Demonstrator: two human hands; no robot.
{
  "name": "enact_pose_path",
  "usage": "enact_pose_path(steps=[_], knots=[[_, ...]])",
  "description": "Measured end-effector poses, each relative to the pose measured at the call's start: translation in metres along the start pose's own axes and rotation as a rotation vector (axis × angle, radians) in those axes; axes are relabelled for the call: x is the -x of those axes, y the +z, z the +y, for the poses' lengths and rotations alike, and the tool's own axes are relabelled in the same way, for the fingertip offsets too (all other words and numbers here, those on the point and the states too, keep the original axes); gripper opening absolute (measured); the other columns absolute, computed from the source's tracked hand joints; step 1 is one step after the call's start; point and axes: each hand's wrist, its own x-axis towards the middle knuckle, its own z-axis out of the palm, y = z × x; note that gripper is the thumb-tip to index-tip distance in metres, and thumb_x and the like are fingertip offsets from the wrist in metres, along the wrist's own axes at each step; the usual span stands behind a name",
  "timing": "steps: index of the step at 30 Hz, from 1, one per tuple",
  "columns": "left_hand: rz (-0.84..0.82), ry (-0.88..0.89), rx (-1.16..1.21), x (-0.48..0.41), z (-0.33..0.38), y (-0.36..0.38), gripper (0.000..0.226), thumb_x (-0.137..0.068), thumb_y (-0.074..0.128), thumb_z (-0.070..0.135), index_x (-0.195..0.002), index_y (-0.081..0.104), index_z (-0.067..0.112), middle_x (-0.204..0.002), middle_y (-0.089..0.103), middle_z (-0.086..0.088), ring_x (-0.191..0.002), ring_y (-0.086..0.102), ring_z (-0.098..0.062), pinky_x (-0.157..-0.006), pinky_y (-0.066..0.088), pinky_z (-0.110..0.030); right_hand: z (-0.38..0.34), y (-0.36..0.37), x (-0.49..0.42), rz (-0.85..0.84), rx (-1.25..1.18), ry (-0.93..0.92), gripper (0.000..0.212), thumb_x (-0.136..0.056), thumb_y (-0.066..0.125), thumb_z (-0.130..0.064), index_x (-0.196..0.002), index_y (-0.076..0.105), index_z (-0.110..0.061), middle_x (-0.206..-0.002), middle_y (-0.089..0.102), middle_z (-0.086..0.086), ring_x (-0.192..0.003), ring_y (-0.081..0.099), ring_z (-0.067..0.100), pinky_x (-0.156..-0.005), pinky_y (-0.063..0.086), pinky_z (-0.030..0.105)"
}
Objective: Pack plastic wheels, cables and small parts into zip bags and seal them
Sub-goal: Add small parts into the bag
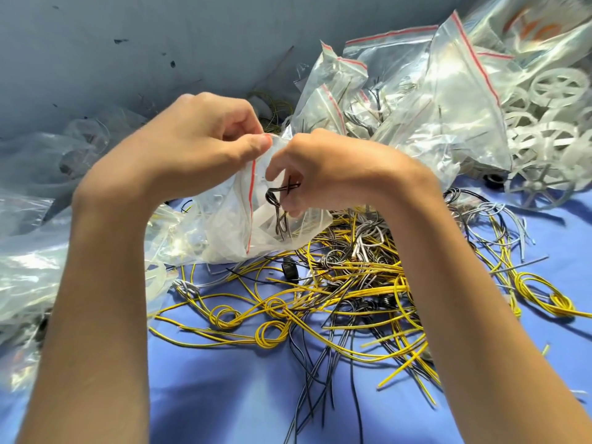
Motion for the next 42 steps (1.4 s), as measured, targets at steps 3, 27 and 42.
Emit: enact_pose_path(steps=[3, 27, 42], knots=[[0.014, -0.007, 0.013, 0.001, -0.003, -0.001, 0.014, -0.091, 0.059, 0.028, -0.085, 0.066, 0.018, -0.078, 0.069, -0.002, -0.071, 0.057, -0.017, -0.068, 0.043, -0.030, -0.001, 0.003, -0.003, 0.048, 0.056, -0.150, 0.016, -0.089, 0.058, -0.017, -0.101, 0.066, -0.013, -0.086, 0.065, -0.002, -0.072, 0.057, 0.009, -0.072, 0.049, 0.032], [-0.016, -0.004, -0.008, 0.001, -0.003, -0.004, 0.012, -0.091, 0.060, 0.026, -0.087, 0.066, 0.017, -0.079, 0.068, -0.008, -0.074, 0.058, -0.023, -0.070, 0.044, -0.034, 0.003, 0.011, -0.010, -0.182, -0.011, -0.049, 0.037, -0.100, 0.037, -0.042, -0.113, 0.062, -0.018, -0.087, 0.073, -0.002, -0.060, 0.062, 0.002, -0.064, 0.048, 0.014], [-0.018, 0.180, 0.018, 0.004, 0.030, 0.004, 0.018, -0.078, 0.069, 0.035, -0.090, 0.059, 0.026, -0.072, 0.053, 0.010, -0.058, 0.045, 0.001, -0.053, 0.036, -0.011, 0.049, -0.024, 0.021, -0.184, -0.039, 0.147, 0.042, -0.070, 0.079, -0.038, -0.108, 0.061, -0.038, -0.100, 0.069, -0.012, -0.092, 0.065, 0.013, -0.089, 0.051, 0.036]])
